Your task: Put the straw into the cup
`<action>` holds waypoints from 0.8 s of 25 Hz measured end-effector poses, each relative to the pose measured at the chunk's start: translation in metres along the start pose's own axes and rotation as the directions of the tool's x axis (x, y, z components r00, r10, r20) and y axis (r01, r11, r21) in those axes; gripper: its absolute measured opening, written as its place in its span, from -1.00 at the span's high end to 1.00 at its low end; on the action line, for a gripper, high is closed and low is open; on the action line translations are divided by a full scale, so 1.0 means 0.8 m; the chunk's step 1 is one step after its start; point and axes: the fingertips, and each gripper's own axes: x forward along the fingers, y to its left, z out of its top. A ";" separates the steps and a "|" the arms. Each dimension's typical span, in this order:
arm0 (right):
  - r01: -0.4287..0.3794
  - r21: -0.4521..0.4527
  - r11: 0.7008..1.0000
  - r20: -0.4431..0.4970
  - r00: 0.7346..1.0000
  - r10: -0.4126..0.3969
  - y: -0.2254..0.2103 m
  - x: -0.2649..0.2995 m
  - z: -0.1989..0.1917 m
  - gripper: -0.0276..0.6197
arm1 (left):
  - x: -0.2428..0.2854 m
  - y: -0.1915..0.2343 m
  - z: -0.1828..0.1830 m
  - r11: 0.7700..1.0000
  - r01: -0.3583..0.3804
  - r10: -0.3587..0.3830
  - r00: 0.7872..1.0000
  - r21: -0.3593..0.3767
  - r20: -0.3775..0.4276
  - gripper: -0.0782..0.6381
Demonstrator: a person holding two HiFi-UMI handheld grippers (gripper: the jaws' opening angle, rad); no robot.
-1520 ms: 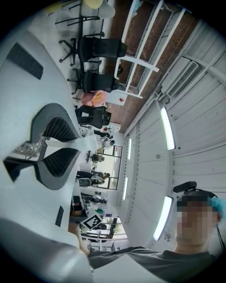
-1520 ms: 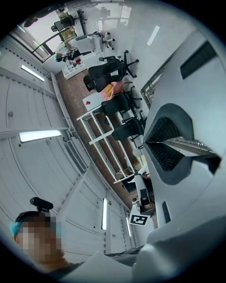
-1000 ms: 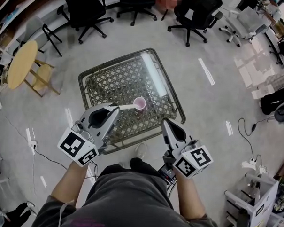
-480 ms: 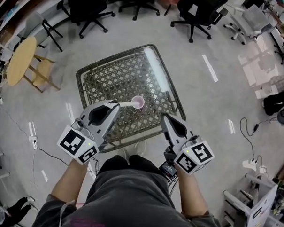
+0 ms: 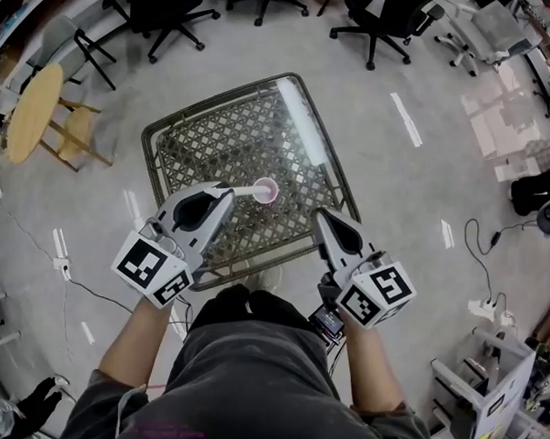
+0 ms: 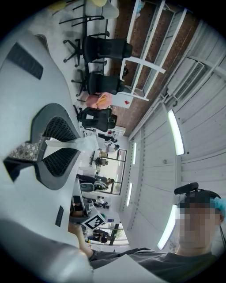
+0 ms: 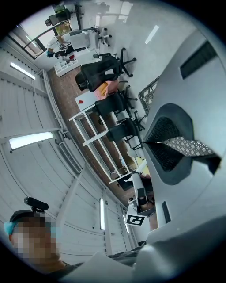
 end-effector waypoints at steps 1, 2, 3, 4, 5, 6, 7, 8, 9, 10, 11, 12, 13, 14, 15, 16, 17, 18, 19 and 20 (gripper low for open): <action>0.005 0.000 1.000 -0.001 1.000 -0.005 -0.002 0.001 0.000 0.87 | 0.003 0.003 -0.003 1.000 0.002 -0.002 1.000 -0.002 -0.006 0.64; 0.010 0.000 1.000 -0.003 1.000 -0.010 -0.005 0.003 0.000 0.87 | 0.007 0.007 -0.007 1.000 0.004 -0.004 1.000 -0.003 -0.012 0.64; 0.016 0.003 1.000 -0.005 1.000 -0.016 -0.008 0.004 -0.001 0.87 | 0.011 0.010 -0.011 1.000 0.006 -0.006 1.000 -0.006 -0.020 0.64; 0.023 0.006 1.000 -0.007 1.000 -0.023 -0.012 0.005 -0.002 0.87 | 0.015 0.014 -0.015 1.000 0.008 -0.008 1.000 -0.008 -0.028 0.64; 0.029 0.010 1.000 -0.011 1.000 -0.029 -0.015 0.007 -0.004 0.87 | 0.019 0.017 -0.021 1.000 0.010 -0.010 0.999 -0.010 -0.035 0.64; 0.035 0.014 0.999 -0.014 0.999 -0.035 -0.019 0.007 -0.007 0.87 | 0.023 0.020 -0.026 1.000 0.012 -0.013 0.999 -0.012 -0.043 0.64; 0.041 0.017 0.999 -0.018 0.999 -0.041 -0.021 0.009 -0.011 0.87 | 0.026 0.023 -0.032 1.000 0.014 -0.014 0.999 -0.014 -0.049 0.64; 0.046 0.020 0.999 -0.023 0.999 -0.045 -0.024 0.010 -0.014 0.87 | 0.029 0.026 -0.038 1.000 0.015 -0.016 0.998 -0.017 -0.055 0.64; 0.051 0.023 0.998 -0.027 0.998 -0.050 -0.026 0.011 -0.018 0.87 | 0.031 0.029 -0.044 1.000 0.016 -0.018 0.998 -0.020 -0.061 0.64; 0.055 0.027 0.998 -0.031 0.998 -0.055 -0.027 0.013 -0.021 0.87 | 0.033 0.032 -0.049 1.000 0.018 -0.020 0.998 -0.023 -0.067 0.64; 0.060 0.031 0.998 -0.034 0.998 -0.059 -0.029 0.016 -0.023 0.87 | 0.035 0.036 -0.053 0.999 0.022 -0.023 0.997 -0.026 -0.073 0.64; 0.064 0.034 0.997 -0.037 0.997 -0.063 -0.030 0.018 -0.025 0.87 | 0.038 0.039 -0.058 0.999 0.026 -0.028 0.996 -0.028 -0.080 0.64; 0.068 0.037 0.997 -0.040 0.997 -0.067 -0.031 0.020 -0.028 0.87 | 0.040 0.042 -0.062 0.999 0.031 -0.033 0.996 -0.030 -0.086 0.65; 0.072 0.040 0.997 -0.046 0.996 -0.070 -0.032 0.023 -0.031 0.87 | 0.043 0.045 -0.066 0.999 0.036 -0.039 0.995 -0.033 -0.093 0.64; 0.075 0.043 0.996 -0.052 0.996 -0.073 -0.034 0.024 -0.034 0.87 | 0.046 0.047 -0.071 0.999 0.041 -0.044 0.994 -0.036 -0.100 0.64; 0.078 0.045 0.996 -0.059 0.995 -0.076 -0.035 0.026 -0.037 0.87 | 0.049 0.049 -0.075 0.998 0.046 -0.050 0.993 -0.039 -0.106 0.64; 0.082 0.046 0.996 -0.066 0.995 -0.079 -0.037 0.028 -0.039 0.87 | 0.052 0.052 -0.080 0.998 0.051 -0.055 0.992 -0.041 -0.112 0.64; 0.086 0.048 0.995 -0.072 0.994 -0.082 -0.040 0.031 -0.042 0.87 | 0.056 0.055 -0.085 0.998 0.056 -0.061 0.991 -0.042 -0.117 0.65; 0.091 0.050 0.995 -0.078 0.993 -0.087 -0.042 0.033 -0.045 0.87 | 0.060 0.059 -0.091 0.997 0.061 -0.066 0.990 -0.045 -0.123 0.65; 0.096 0.052 0.994 -0.084 0.992 -0.091 -0.044 0.036 -0.049 0.87 | 0.063 0.063 -0.097 0.997 0.065 -0.071 0.989 -0.048 -0.130 0.65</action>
